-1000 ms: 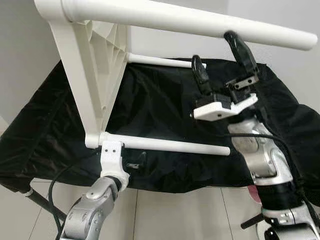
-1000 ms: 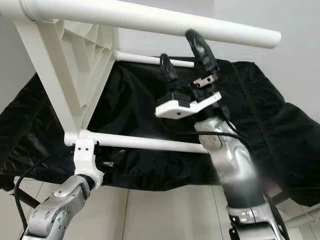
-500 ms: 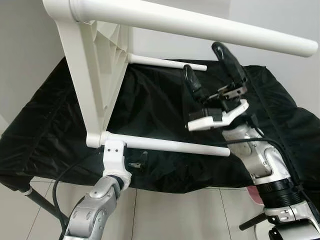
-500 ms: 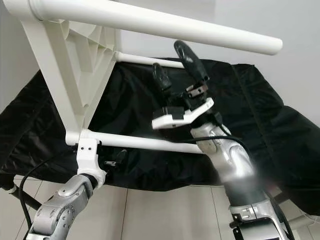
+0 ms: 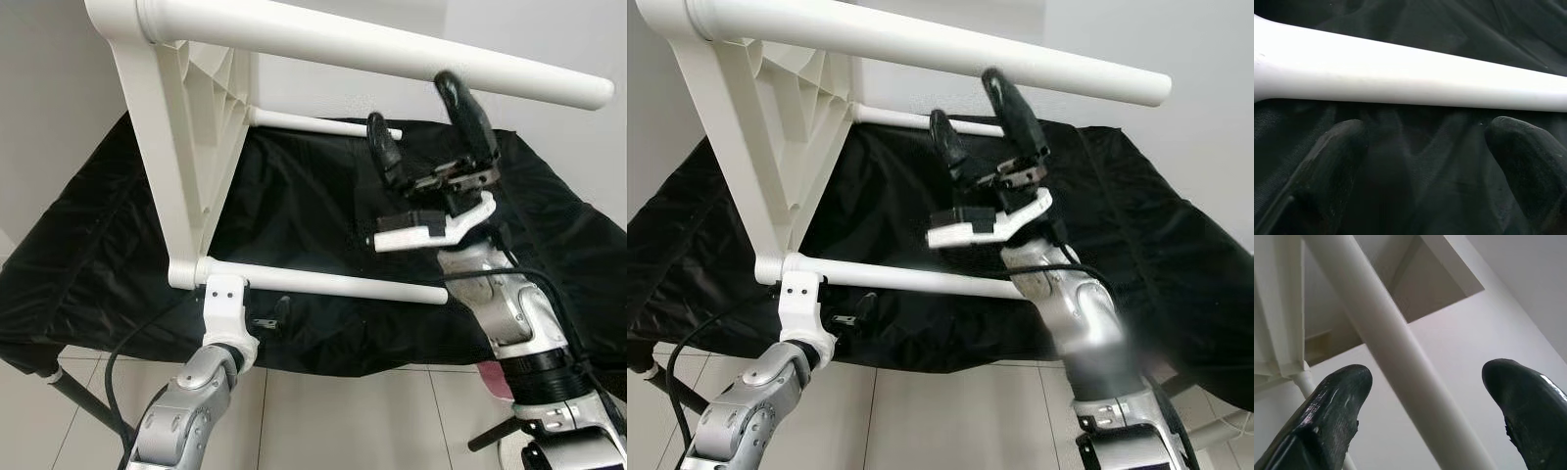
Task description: Building children table
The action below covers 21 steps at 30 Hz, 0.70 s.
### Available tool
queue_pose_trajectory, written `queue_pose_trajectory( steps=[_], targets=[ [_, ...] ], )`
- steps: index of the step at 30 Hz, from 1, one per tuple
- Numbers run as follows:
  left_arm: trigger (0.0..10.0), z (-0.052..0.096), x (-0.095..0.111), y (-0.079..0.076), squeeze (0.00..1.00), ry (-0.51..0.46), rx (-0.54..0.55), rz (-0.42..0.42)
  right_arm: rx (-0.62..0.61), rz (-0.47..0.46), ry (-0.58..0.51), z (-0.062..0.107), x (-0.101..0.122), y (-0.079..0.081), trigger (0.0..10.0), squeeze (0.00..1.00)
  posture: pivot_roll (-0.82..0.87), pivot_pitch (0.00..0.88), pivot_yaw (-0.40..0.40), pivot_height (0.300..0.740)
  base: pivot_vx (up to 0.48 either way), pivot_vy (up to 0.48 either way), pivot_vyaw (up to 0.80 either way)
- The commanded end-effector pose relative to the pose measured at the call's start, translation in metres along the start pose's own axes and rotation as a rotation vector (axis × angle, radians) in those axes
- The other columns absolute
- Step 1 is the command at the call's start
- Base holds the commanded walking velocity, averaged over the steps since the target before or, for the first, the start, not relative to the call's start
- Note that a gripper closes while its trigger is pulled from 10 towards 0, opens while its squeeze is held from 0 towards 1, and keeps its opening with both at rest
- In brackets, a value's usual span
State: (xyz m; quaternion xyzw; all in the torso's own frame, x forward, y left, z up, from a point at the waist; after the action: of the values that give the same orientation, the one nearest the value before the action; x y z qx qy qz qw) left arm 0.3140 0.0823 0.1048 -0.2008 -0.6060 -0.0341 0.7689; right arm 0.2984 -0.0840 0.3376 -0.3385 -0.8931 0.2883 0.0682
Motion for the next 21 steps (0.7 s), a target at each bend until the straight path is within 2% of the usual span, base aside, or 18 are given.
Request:
queue_pose_trajectory(
  steps=[1,6,10,17,21],
  targets=[
    [10.0,-0.001,-0.005,0.0,0.0,0.013,-0.007,-0.012,-0.032,-0.021,0.009,-0.012,0.001,-0.009,10.0,0.0,-0.01,0.0,-0.018,0.74,0.0,0.0,0.0],
    [10.0,-0.002,-0.003,-0.002,0.0,0.006,-0.012,-0.011,-0.003,-0.058,0.046,-0.025,0.0,-0.008,10.0,0.0,-0.02,0.01,-0.016,0.74,0.0,0.0,0.0],
    [10.0,-0.002,0.0,-0.003,0.0,-0.001,-0.015,-0.007,0.03,-0.039,0.081,-0.037,-0.004,-0.006,10.0,0.0,-0.02,0.017,-0.015,0.74,0.0,0.0,0.0],
    [10.0,-0.004,0.001,-0.006,0.0,0.0,-0.021,-0.004,0.09,-0.006,0.125,-0.047,-0.011,0.001,10.0,0.0,-0.02,0.032,-0.013,0.74,0.0,0.0,0.0],
    [10.0,-0.004,0.001,-0.006,0.0,0.0,-0.021,-0.004,0.09,-0.006,0.125,-0.047,-0.011,0.001,10.0,0.0,-0.02,0.032,-0.013,0.74,0.0,0.0,0.0]
  ],
)
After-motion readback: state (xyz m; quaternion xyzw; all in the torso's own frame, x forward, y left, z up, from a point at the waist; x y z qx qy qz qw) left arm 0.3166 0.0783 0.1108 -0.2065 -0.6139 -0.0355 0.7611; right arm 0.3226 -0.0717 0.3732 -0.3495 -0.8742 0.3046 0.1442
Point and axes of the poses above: a point about 5 cm out from each wrist's last joint towards the gripper, its own z axis pointing back from the gripper into the wrist, its own x axis along the axis of the wrist's last joint, y = z × x, the point moved 6 cm from there along -z, pointing out of the wrist towards the gripper, and after that the axes turned 2 degrees about z, right-handed, at the moved point
